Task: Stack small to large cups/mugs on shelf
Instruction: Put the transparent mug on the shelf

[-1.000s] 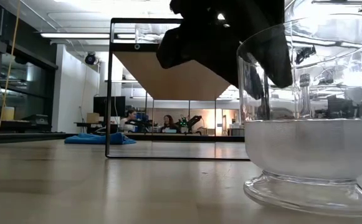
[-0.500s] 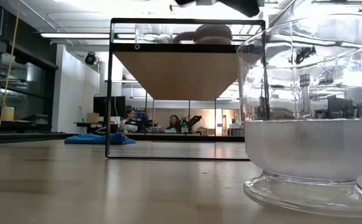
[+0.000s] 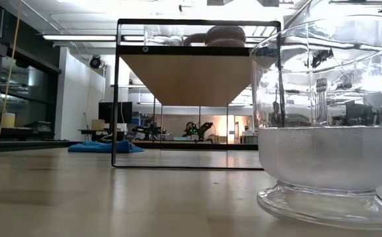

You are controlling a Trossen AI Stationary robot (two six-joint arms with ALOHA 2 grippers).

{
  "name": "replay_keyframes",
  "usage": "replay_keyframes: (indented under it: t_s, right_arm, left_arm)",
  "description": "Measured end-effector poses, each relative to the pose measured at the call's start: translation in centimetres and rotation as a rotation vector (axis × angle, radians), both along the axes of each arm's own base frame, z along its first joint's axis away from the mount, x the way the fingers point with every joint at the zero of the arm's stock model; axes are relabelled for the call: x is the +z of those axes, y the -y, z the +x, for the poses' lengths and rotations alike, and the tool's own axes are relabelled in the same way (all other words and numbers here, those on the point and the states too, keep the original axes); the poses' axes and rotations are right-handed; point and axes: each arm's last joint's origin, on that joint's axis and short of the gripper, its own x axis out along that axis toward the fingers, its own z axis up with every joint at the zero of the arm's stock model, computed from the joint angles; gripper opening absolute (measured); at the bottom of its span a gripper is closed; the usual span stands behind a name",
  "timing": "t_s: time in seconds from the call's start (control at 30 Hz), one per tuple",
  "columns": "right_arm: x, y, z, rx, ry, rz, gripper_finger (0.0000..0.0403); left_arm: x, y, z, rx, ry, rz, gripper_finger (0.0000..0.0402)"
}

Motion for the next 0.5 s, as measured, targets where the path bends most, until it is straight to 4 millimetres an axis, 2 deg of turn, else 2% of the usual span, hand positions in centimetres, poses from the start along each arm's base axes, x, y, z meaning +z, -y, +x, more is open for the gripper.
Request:
replay_keyframes:
  t_s: [0.13,0.3,0.5]
  right_arm:
    - [-0.1,0.0,0.0,0.0,-0.011,0.02,0.0]
    - [-0.1,0.0,0.0,0.0,-0.015,0.02,0.0]
    - [0.0,0.0,0.0,0.002,-0.007,0.067,0.0]
  left_arm:
    - [0.8,-2.8,-5.2,0.113,0.127,-0.097,0.0277]
    - [1.3,-5.7,-12.3,0.143,0.54,-0.251,0.0278]
    - [0.1,-8.5,-19.1,0.07,0.993,-0.243,0.0278]
